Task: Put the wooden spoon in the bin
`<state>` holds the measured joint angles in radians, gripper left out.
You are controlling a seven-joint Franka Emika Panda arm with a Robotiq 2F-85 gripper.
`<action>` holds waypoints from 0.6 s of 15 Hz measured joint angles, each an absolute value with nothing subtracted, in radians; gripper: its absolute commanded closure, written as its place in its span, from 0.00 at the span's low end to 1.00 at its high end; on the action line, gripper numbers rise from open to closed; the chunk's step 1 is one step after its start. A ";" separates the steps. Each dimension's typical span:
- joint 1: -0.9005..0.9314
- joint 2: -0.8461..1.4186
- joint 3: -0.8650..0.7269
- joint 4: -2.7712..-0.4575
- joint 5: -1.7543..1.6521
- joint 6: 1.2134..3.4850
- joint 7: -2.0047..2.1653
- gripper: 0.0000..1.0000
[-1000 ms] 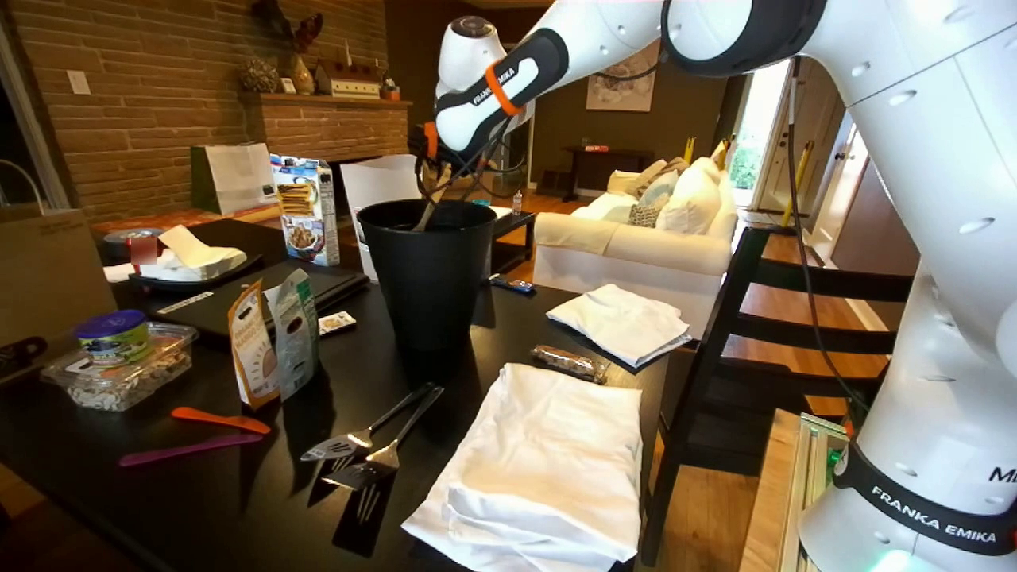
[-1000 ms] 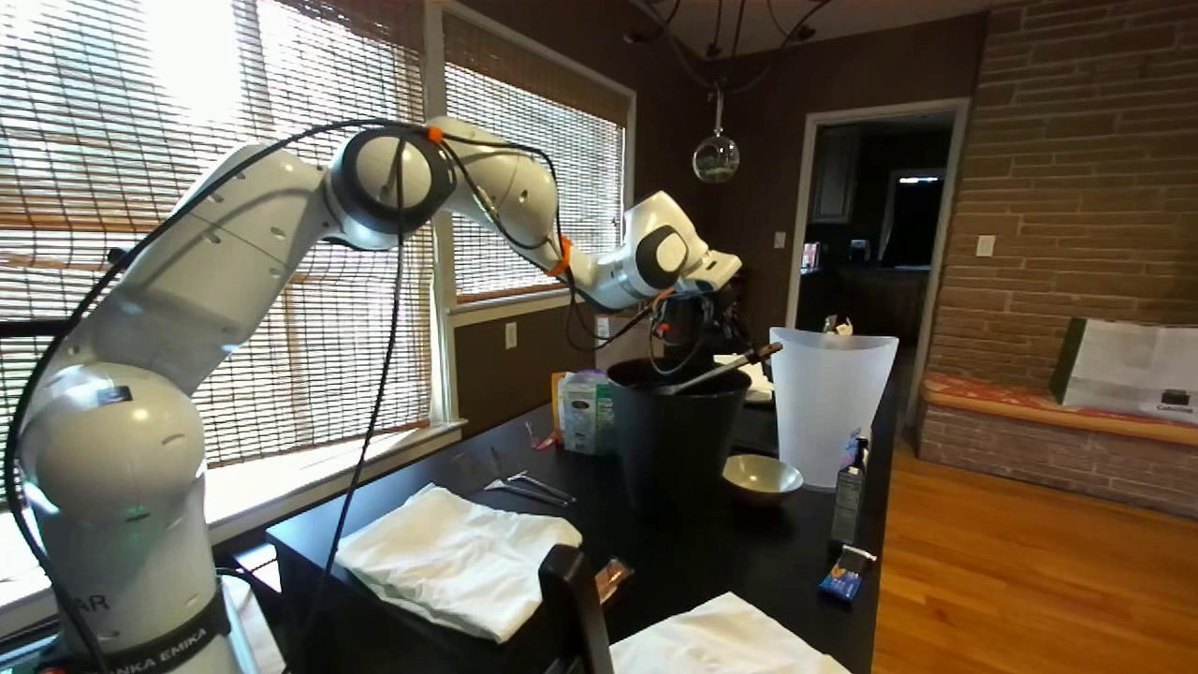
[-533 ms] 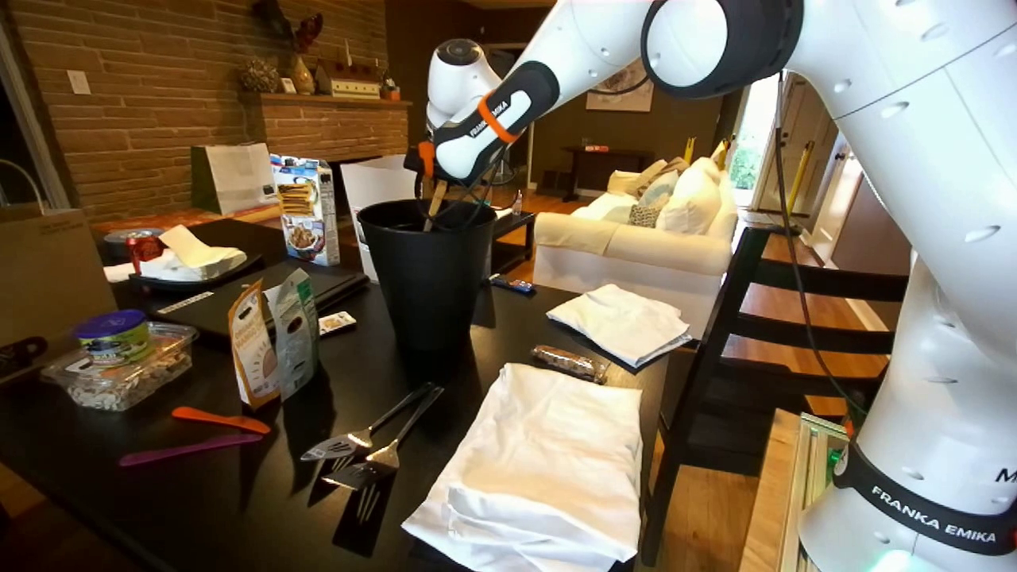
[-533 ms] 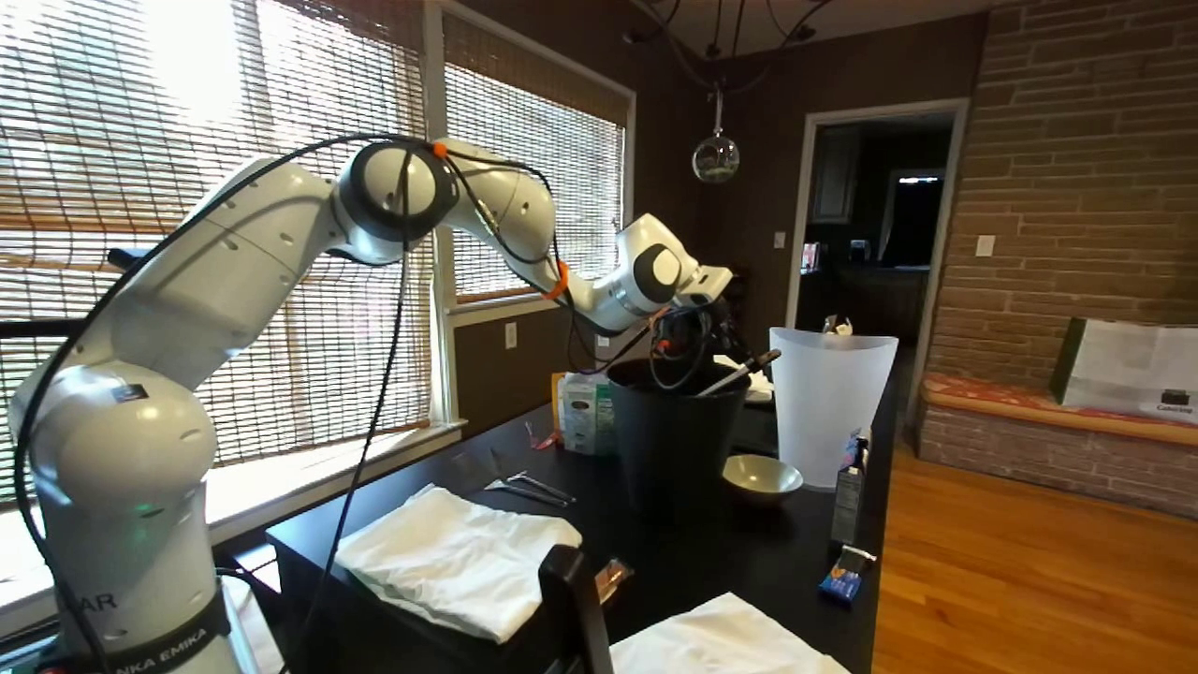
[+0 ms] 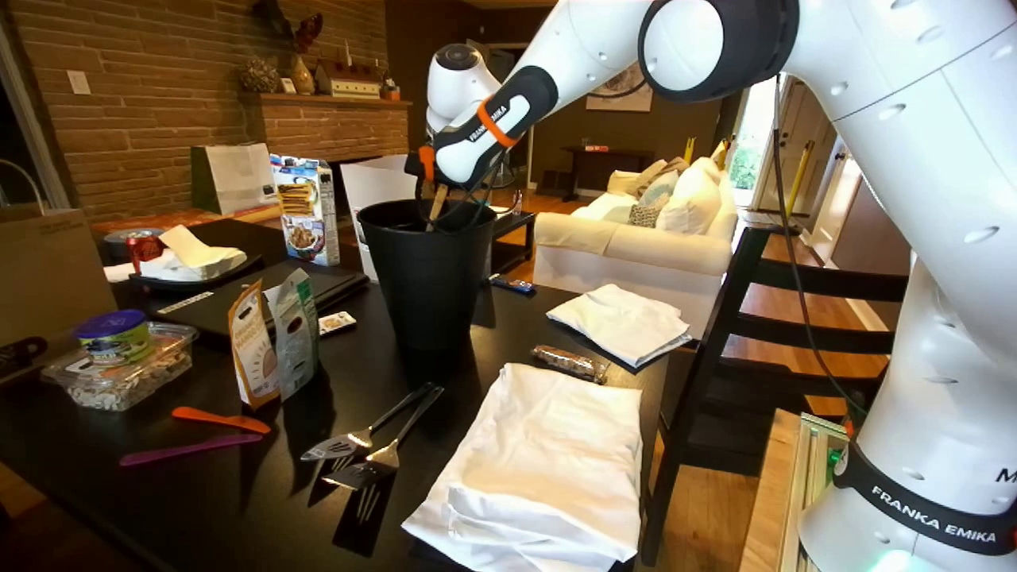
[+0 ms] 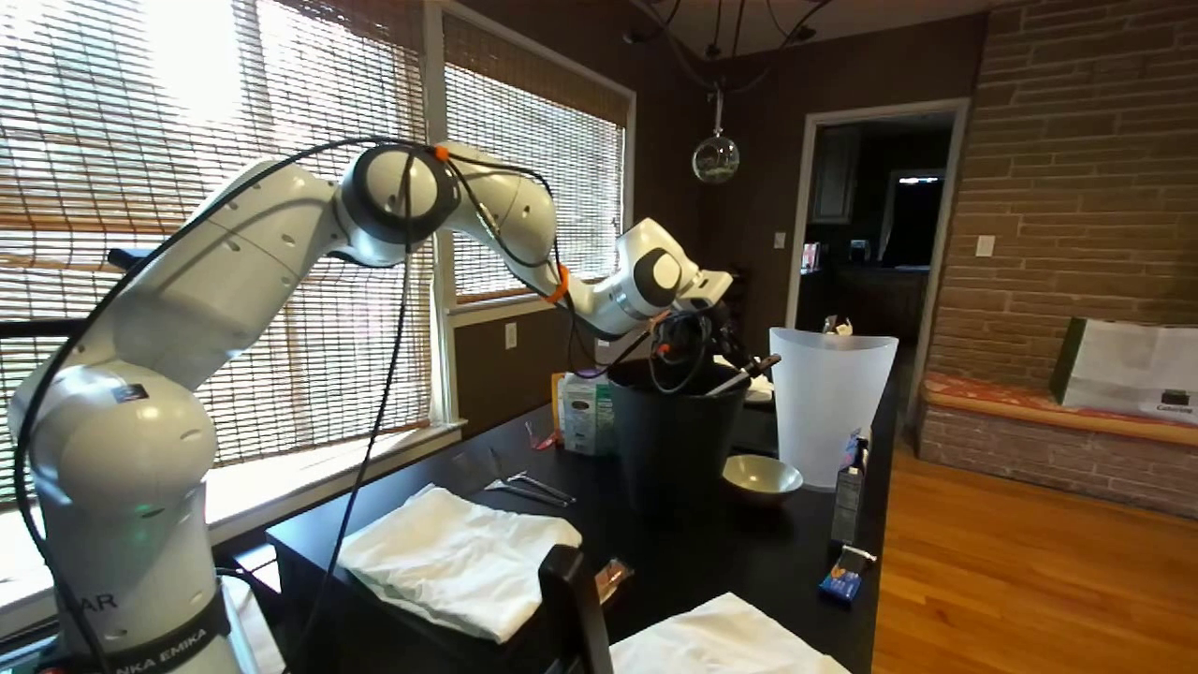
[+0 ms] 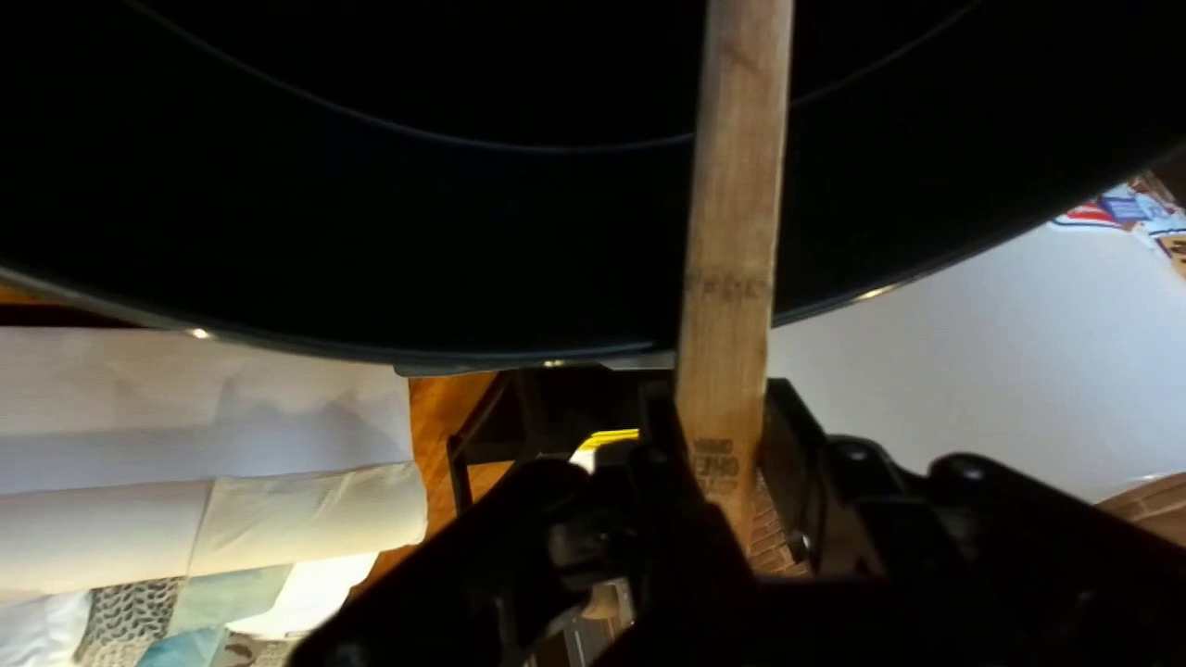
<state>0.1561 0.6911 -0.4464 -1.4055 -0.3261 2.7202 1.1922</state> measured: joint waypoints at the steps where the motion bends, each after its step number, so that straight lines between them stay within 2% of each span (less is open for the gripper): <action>1: 0.158 0.698 -0.447 -1.405 -0.328 2.721 1.190 0.93; 9: 0.186 0.706 -0.459 -1.404 -0.361 2.744 1.183 0.93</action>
<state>0.1862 0.7063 -0.4590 -1.4042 -0.3610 2.7436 1.1834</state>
